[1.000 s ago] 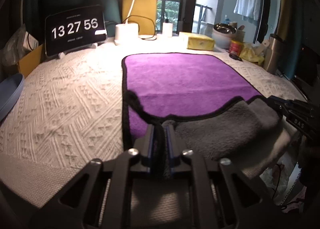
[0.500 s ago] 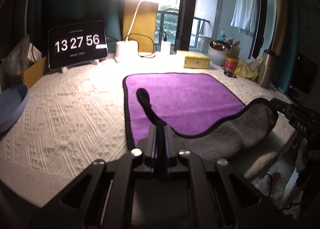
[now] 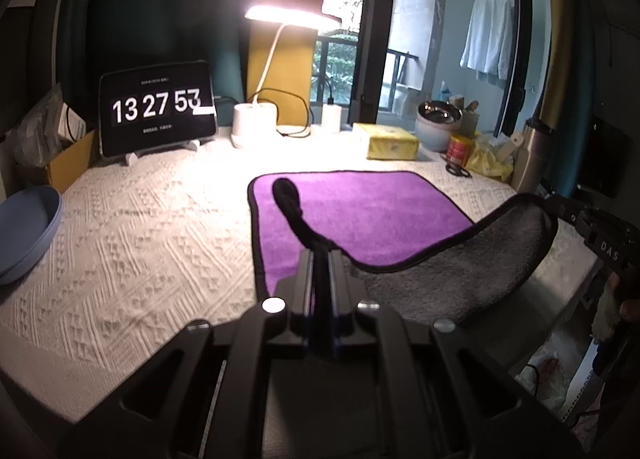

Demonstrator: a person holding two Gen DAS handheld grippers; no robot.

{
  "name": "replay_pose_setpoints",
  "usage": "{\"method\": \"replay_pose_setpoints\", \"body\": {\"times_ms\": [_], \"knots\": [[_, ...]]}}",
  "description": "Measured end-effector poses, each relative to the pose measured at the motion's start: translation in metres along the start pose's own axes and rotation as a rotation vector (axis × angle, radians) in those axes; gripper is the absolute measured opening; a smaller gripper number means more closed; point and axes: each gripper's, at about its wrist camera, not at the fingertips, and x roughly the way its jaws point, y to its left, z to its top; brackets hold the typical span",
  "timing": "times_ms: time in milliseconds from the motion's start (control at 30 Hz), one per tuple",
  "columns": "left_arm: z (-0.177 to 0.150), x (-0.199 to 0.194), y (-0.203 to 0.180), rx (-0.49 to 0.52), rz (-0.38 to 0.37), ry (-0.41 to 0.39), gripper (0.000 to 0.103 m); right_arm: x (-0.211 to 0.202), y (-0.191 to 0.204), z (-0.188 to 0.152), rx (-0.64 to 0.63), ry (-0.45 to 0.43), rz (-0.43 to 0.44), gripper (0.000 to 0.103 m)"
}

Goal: Fold towel

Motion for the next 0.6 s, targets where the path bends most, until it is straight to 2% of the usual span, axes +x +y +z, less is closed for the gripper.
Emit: {"method": "replay_pose_setpoints", "body": {"times_ms": [600], "knots": [[0.04, 0.011, 0.005, 0.037, 0.022, -0.116, 0.007, 0.017, -0.007, 0.034, -0.028, -0.077, -0.011, 0.004]]}}
